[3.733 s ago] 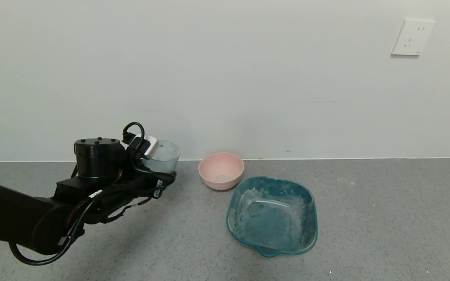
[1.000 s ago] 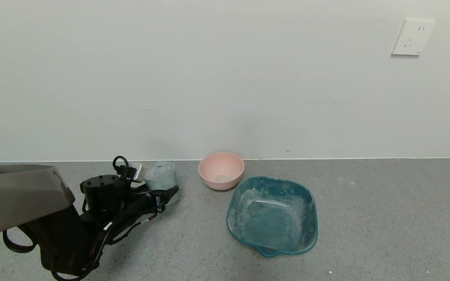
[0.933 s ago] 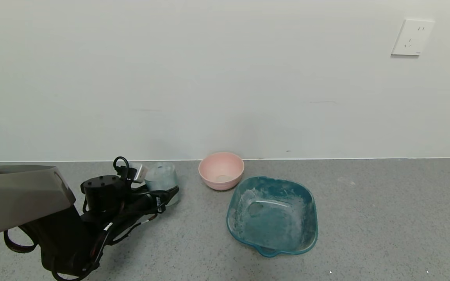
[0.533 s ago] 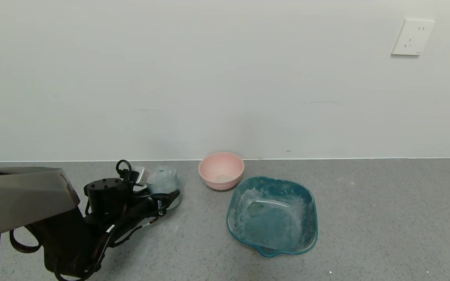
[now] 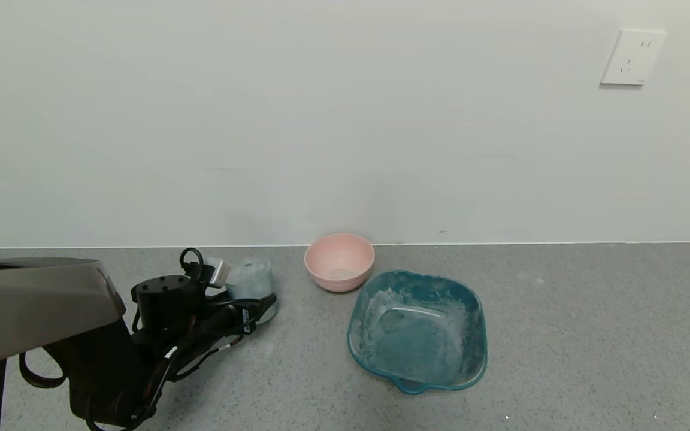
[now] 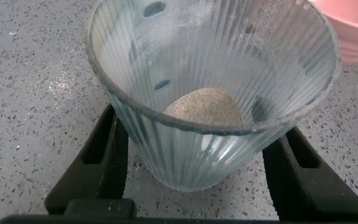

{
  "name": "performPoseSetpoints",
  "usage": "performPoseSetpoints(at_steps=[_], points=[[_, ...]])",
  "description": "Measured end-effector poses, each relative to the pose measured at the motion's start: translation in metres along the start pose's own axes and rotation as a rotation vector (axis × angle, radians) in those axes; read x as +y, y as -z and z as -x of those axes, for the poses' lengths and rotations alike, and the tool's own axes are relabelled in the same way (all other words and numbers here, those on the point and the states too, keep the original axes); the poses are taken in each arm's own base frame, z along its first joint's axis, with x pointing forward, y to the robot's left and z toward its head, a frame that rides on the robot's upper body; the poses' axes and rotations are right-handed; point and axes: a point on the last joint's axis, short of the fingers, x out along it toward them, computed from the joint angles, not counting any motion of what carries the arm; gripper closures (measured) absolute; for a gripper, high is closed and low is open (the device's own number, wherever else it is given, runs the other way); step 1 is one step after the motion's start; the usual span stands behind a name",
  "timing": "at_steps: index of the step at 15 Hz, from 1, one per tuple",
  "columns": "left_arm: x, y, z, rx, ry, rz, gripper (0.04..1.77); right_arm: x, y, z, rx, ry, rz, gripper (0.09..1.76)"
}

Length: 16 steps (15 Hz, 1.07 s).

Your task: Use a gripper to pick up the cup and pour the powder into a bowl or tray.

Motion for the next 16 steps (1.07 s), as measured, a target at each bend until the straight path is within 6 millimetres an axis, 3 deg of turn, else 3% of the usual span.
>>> performPoseSetpoints(at_steps=[6,13,16], points=[[0.0,0.0,0.001,0.002,-0.002,-0.001,0.29,0.0,0.0,0.0,0.0,0.0,0.0,0.14],[-0.003,-0.009,0.01,0.03,-0.008,-0.001,0.18,0.0,0.0,0.0,0.0,0.0,0.0,0.14],[-0.005,-0.025,0.024,0.055,-0.009,0.0,0.15,0.0,0.0,0.0,0.0,0.0,0.001,0.14]])
